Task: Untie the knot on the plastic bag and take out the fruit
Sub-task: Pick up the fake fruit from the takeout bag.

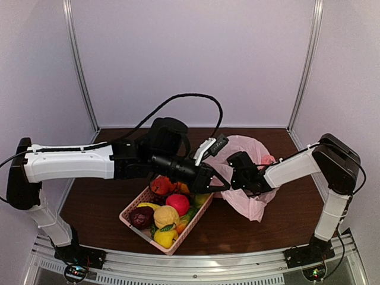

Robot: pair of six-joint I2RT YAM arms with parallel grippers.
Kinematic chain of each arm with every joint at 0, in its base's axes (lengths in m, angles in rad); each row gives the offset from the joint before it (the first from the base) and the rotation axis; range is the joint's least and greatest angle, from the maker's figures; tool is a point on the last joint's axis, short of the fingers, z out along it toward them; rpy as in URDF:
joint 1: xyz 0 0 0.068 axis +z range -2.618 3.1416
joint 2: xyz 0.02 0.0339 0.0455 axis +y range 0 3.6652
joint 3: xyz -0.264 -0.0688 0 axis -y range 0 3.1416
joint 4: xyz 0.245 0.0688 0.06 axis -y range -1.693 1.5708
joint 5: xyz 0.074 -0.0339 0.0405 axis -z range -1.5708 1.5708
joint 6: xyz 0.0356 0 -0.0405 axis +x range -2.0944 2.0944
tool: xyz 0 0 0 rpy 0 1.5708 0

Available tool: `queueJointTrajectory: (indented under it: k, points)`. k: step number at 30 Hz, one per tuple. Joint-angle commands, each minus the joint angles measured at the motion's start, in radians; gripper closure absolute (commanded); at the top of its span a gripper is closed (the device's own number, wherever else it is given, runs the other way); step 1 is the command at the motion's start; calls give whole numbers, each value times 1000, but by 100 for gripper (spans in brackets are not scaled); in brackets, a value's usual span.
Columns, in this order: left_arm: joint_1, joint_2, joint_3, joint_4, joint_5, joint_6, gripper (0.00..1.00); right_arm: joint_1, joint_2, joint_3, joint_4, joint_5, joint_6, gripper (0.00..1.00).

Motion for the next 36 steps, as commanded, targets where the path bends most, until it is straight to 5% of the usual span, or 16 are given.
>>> queueJointTrajectory:
  k: [1, 9, 19, 36]
  points:
    - [4, -35, -5, 12, -31, -7, 100, -7, 18, 2, -20, -13, -2, 41]
    - [67, -52, -69, -37, -154, -49, 100, -7, -121, -70, -13, -58, -27, 53]
    - [86, -49, -43, -136, -319, -16, 100, -5, -448, -203, -73, -123, -25, 52]
    - [99, 34, 130, -235, -469, 44, 100, 49, -737, -354, -261, -301, -168, 51]
